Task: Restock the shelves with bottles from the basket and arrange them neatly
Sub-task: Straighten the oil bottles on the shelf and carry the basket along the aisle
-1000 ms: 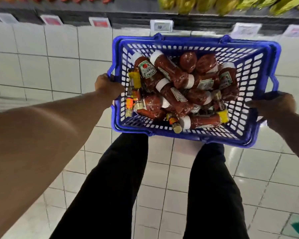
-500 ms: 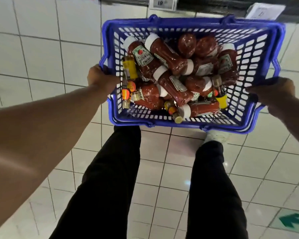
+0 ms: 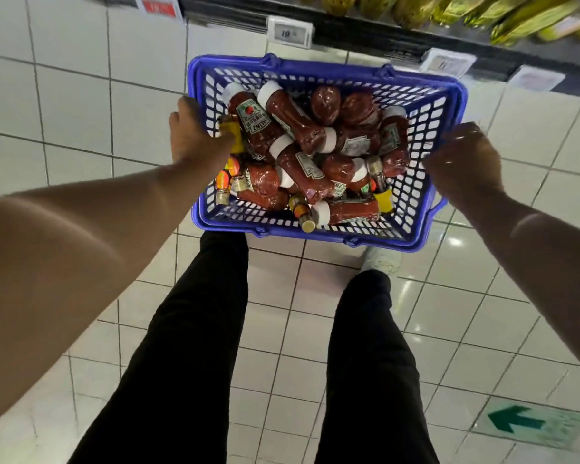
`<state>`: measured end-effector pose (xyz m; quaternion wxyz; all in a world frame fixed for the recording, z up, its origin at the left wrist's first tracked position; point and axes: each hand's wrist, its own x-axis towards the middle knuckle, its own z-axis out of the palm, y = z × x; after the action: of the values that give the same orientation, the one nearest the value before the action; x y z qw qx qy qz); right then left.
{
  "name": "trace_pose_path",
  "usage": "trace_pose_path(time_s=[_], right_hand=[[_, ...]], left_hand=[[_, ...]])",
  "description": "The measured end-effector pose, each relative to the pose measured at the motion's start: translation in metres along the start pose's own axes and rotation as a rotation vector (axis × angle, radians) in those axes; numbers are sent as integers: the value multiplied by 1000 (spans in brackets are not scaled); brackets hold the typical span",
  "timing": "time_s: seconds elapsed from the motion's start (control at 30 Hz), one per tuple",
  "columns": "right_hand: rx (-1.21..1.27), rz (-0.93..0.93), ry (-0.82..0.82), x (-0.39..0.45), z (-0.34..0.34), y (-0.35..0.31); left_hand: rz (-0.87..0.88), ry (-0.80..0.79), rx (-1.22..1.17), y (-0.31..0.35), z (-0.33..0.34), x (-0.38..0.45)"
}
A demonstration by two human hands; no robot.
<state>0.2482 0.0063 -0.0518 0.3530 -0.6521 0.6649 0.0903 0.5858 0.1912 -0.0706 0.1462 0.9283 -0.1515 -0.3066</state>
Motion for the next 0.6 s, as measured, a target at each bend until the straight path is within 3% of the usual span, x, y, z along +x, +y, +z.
trace_pose_path(time_s=[0.13,0.27,0.37,0.6], right_hand=[[-228,-26,-252,3,38,2],[-289,37,-337,7,83,16],[-176,185,-321,6,111,28],[-60,279,-191,19,158,39]], left_hand=[[-90,-26,140,-1,30,-2],[-119,-65,209,-6,60,-2],[-219,-46,194,-10,78,-5],[-185,136,212,-30,118,3]])
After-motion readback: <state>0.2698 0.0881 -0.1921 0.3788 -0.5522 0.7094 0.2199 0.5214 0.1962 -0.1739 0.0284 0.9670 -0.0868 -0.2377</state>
